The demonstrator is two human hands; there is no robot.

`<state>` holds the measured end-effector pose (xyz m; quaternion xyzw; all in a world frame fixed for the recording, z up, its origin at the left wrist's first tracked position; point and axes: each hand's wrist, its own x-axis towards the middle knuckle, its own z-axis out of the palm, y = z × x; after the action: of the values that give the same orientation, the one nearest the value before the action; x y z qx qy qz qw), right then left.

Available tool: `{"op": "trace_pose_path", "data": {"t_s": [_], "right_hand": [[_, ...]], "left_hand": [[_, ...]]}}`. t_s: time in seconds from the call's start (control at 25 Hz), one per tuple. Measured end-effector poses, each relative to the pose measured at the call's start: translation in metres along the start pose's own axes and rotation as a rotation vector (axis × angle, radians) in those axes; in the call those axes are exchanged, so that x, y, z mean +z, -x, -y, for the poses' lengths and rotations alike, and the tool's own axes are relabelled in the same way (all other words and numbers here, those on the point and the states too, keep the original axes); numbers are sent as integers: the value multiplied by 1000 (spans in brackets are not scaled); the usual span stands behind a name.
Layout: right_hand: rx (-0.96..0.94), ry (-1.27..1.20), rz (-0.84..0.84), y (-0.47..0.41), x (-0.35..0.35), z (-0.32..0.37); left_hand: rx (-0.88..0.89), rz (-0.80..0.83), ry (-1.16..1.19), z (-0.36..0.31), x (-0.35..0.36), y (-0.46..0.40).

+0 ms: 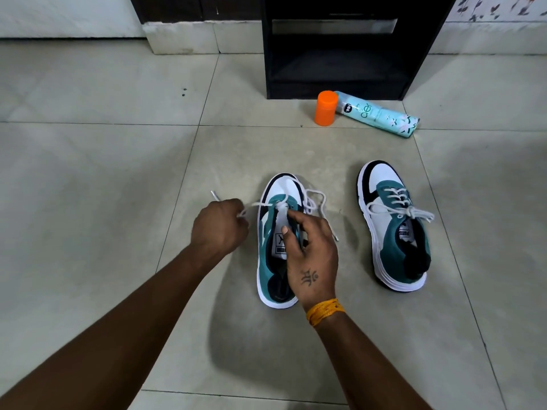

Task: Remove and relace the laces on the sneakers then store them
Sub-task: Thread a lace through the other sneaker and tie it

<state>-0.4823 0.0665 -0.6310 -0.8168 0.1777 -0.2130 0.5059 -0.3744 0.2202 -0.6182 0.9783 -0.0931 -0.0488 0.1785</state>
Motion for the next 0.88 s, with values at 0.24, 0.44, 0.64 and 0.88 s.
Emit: {"op": "trace_pose_path", "data": {"t_s": [0.24, 0.44, 0.64, 0.88], "right_hand": [[-23, 0, 0, 1, 0, -2], [-16, -7, -2, 0, 0, -1], [-18, -6, 1, -1, 0, 0], [-14, -17, 3, -1, 1, -1]], "left_hand": [[191, -206, 228, -22, 1, 1], [-125, -88, 28, 18, 11, 1], [-366, 2, 55, 24, 9, 1], [-716, 20, 661, 30, -3, 1]]}}
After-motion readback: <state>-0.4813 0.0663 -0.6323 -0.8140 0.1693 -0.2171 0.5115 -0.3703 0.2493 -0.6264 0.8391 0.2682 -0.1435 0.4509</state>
